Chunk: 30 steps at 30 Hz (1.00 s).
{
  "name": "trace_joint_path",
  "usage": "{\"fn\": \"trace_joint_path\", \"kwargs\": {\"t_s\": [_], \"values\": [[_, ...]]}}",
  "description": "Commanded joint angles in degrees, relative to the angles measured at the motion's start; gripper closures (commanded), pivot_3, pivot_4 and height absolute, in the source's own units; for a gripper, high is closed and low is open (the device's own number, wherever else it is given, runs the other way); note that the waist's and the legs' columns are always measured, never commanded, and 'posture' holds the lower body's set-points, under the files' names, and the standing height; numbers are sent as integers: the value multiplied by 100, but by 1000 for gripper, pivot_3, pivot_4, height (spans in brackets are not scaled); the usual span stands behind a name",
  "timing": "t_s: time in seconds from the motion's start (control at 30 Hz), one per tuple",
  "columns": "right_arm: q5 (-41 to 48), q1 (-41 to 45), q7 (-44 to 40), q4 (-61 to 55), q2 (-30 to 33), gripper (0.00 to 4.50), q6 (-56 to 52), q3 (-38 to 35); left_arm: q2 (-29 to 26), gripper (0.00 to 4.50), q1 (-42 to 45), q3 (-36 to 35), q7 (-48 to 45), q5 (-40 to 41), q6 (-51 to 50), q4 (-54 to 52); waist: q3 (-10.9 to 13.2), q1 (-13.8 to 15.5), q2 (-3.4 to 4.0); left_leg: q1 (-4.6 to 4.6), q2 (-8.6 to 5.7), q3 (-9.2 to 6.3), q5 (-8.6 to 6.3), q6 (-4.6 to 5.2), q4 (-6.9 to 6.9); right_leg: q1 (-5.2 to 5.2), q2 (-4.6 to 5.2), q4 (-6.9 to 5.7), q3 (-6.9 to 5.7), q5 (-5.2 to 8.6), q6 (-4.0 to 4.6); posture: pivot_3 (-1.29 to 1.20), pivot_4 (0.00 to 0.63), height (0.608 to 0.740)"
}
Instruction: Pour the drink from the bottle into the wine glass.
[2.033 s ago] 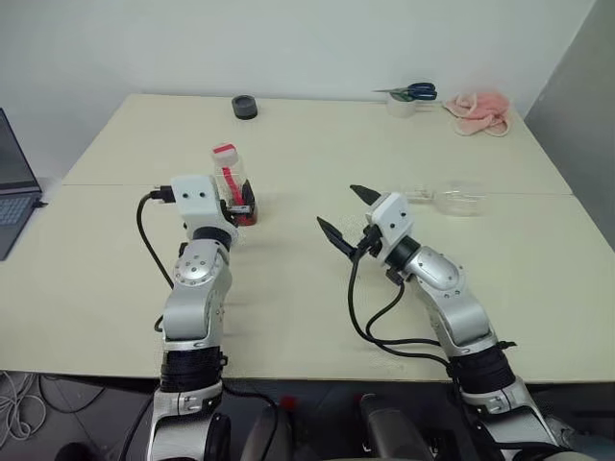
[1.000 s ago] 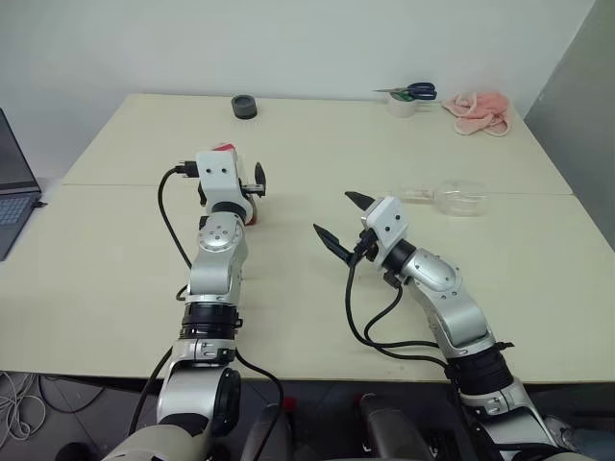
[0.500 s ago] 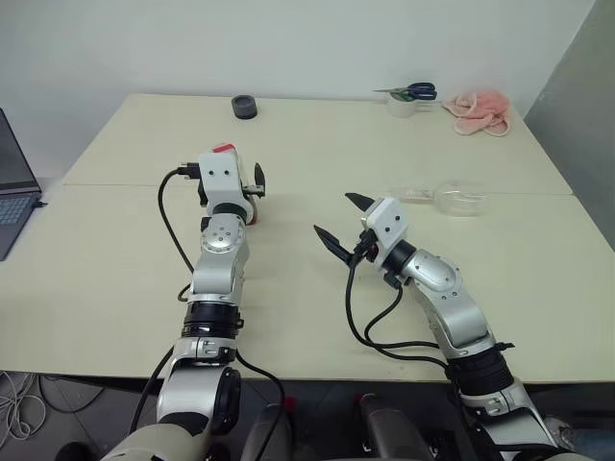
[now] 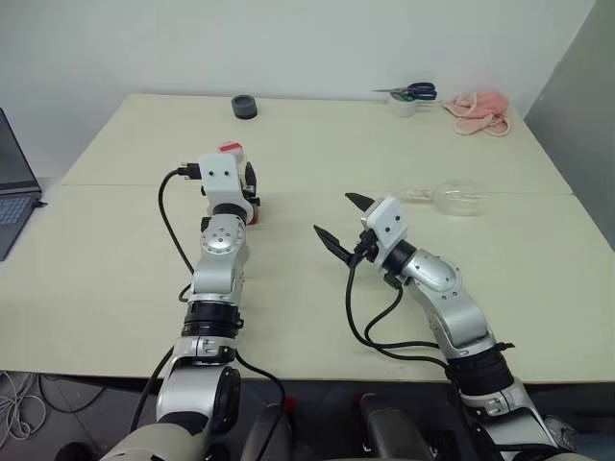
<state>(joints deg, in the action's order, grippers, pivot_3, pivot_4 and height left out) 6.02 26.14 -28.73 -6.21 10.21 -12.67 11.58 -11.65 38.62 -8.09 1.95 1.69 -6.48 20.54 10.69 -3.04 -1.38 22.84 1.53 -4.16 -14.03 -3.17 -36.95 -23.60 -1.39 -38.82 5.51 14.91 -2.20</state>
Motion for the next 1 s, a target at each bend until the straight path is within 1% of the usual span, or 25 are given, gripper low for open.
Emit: {"fn": "trace_joint_path", "kwargs": {"t_s": [0.03,0.07,0.1,0.2,0.3,0.4,0.53,0.67,0.8,1.0], "values": [[533,864,-71,-363,227,0,-1247,-545,-427,2381,-97,17,-988,385,46,-745,6,-33,3,0,1,1,1,-2,-1,-3,0,-4,1,-4,8,0,150,740],[676,1089,-144,-401,342,0,-1701,-595,-562,2382,-147,57,-1338,523,-62,-907,6,-27,4,3,1,3,9,-16,0,-8,0,-8,3,-5,9,0,150,740],[1046,1285,-432,-572,490,0,-2101,-647,-719,2382,-234,116,-1819,759,-253,-1140,6,-25,4,8,0,0,16,-28,2,-14,1,-10,0,-7,12,0,150,740],[2004,1670,-1026,-1018,793,0,-3077,-771,-1085,2390,-469,263,-2849,1296,-753,-1707,6,-21,4,9,3,-13,16,-28,9,-15,-1,-12,-15,-7,15,0,150,740],[2552,2050,-1064,-1158,798,0,-3711,-906,-1230,2391,-666,334,-3508,1747,-1052,-2147,6,-21,5,12,3,-18,16,-27,14,-14,-1,-10,-22,-2,23,0,150,740],[2768,2222,-961,-1154,680,0,-3931,-877,-1190,2392,-763,410,-3804,1981,-1172,-2420,6,-24,4,15,1,-15,16,-27,11,-14,3,-7,-19,-2,23,0,150,740],[2648,2377,-715,-893,425,0,-3878,-731,-1088,2395,-871,605,-3976,2082,-1321,-2743,7,-27,4,14,3,-15,16,-26,9,-16,-1,-9,-18,5,11,0,150,740],[2253,2304,-476,-744,374,0,-3615,-466,-988,2396,-944,712,-3990,2121,-1365,-2992,6,-27,5,14,4,-12,16,-26,7,-16,-2,-10,-14,13,-2,0,150,740],[1946,2332,-317,-631,372,0,-3380,-355,-1019,2397,-1007,770,-4020,2077,-1456,-3092,7,-27,5,14,4,-10,16,-26,7,-18,-2,-10,-11,13,-2,0,150,740],[1843,2291,-216,-523,276,0,-3286,-349,-1014,2397,-1019,770,-4070,2085,-1481,-3117,7,-27,5,15,4,-10,16,-26,8,-21,-2,-9,-11,13,-2,0,150,740]]}}
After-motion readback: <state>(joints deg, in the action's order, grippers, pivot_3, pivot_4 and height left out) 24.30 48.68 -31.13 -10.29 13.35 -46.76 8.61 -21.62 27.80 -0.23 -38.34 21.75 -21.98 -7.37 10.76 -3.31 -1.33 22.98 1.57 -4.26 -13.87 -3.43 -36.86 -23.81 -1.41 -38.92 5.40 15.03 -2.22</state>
